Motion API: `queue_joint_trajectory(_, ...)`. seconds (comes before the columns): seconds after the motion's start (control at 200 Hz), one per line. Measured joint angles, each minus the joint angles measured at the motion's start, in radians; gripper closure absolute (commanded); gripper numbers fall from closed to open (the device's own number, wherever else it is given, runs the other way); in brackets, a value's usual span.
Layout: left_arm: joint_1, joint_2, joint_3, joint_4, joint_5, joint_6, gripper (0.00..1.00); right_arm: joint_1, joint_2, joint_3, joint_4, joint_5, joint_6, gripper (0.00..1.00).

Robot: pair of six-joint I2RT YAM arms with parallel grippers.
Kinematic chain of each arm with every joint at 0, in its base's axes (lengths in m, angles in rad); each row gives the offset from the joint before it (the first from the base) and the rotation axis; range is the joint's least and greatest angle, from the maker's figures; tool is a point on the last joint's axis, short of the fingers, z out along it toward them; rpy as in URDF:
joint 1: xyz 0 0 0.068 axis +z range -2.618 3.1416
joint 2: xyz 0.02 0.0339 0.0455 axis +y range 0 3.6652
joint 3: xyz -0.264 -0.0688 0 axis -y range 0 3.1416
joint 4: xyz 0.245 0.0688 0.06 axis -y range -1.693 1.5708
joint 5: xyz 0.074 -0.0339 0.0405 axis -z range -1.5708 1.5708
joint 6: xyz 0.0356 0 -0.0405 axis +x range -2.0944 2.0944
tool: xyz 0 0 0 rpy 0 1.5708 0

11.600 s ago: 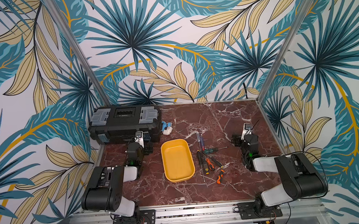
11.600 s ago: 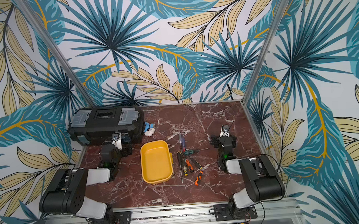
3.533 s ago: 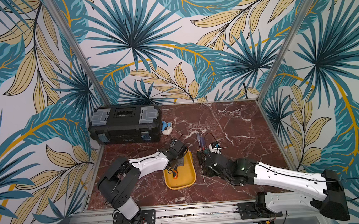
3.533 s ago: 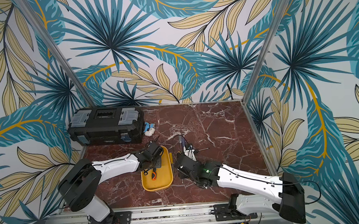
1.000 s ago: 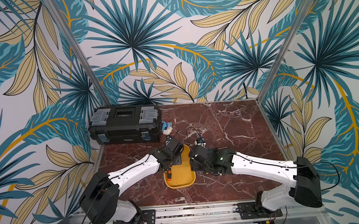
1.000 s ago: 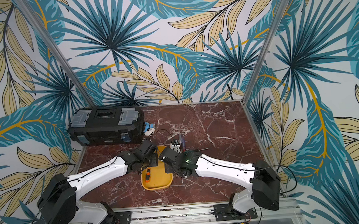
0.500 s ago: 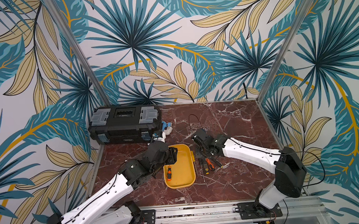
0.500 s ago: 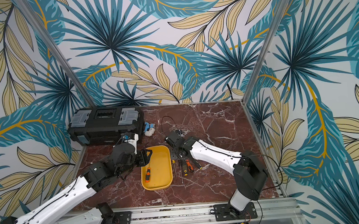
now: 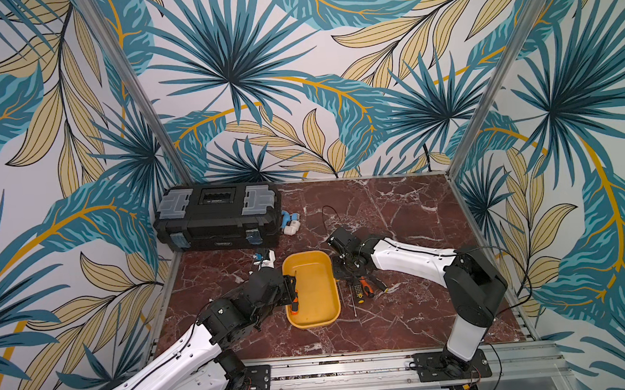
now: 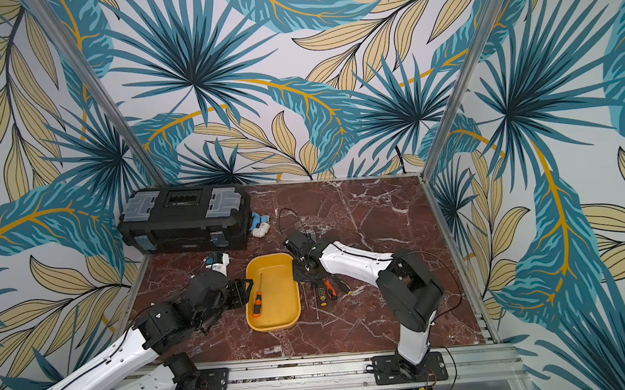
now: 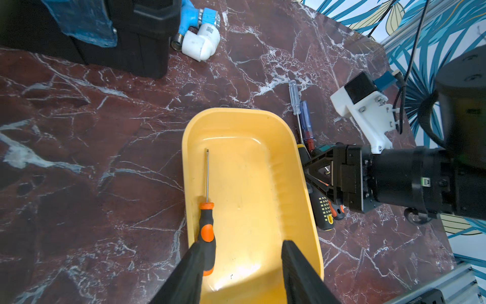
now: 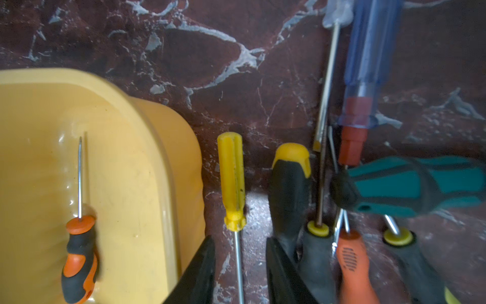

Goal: Put the screwdriver on the desktop into the storage box
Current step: Pick up the screwdriver from the center of the board.

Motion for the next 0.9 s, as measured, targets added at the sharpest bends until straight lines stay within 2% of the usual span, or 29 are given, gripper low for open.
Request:
queue_joint_trajectory(0.416,0.004,0.006,-0.058,0.014,-0.013,-0.003,0.49,0.000,0.089,-0.001,0.034,-0.010,0.000,0.63)
queue_joint_trajectory(0.902,0.005,0.061,-0.066,0.069,0.001,0.013,0.48,0.000,0.063,-0.045,0.056,0.045,-0.022,0.93)
